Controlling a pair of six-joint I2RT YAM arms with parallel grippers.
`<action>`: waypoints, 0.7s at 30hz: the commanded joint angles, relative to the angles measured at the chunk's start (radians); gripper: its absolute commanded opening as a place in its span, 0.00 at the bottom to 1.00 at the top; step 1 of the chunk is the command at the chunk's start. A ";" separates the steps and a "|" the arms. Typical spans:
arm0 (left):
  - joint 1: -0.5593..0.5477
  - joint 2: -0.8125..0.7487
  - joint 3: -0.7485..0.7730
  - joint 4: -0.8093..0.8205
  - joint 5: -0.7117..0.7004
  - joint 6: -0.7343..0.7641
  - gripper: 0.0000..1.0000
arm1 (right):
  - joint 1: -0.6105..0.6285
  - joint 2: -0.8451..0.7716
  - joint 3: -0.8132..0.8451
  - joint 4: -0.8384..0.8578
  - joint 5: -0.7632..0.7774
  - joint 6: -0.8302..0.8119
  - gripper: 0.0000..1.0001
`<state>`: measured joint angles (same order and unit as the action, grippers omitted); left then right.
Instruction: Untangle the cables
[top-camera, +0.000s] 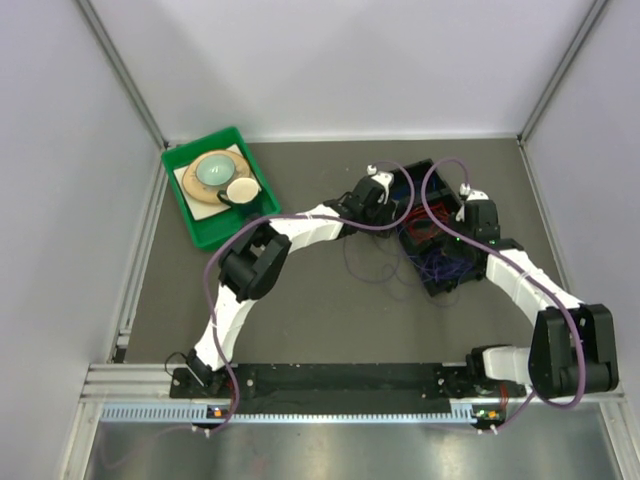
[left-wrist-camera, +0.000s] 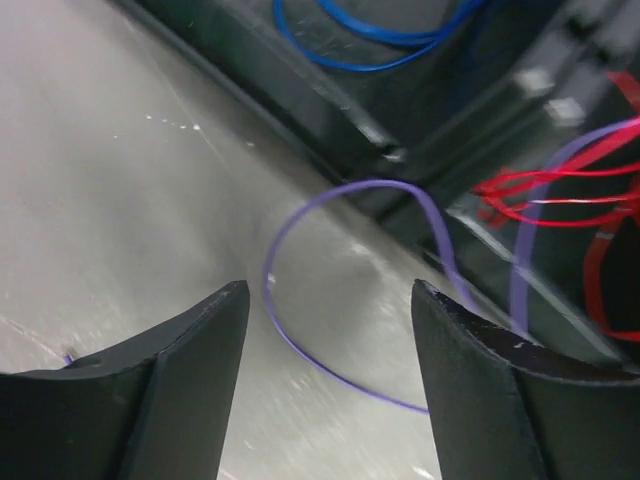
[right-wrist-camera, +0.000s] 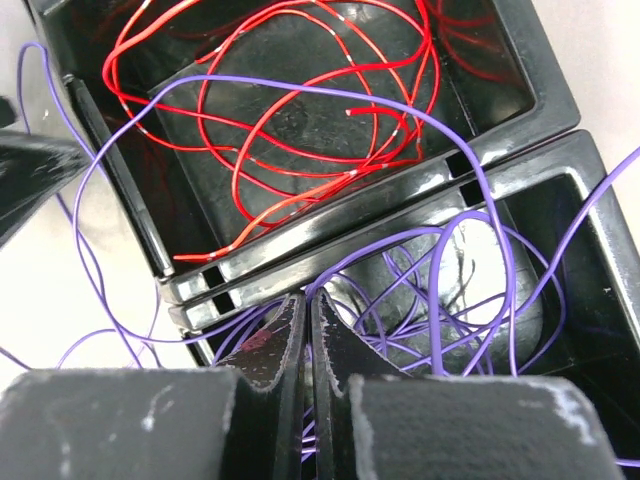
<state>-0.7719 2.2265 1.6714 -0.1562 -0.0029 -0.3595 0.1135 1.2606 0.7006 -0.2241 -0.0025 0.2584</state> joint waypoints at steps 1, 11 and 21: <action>0.002 0.047 0.054 0.072 -0.071 0.083 0.70 | -0.008 -0.040 0.028 0.019 -0.028 0.013 0.00; 0.005 -0.042 -0.004 0.108 0.074 0.027 0.00 | -0.023 -0.096 0.036 -0.014 -0.007 0.024 0.00; -0.012 -0.355 -0.208 0.244 0.383 -0.177 0.00 | -0.070 -0.228 0.034 -0.064 0.030 0.042 0.00</action>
<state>-0.7696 2.0186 1.4769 -0.0441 0.2195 -0.4404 0.0799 1.1011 0.7013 -0.2852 0.0021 0.2790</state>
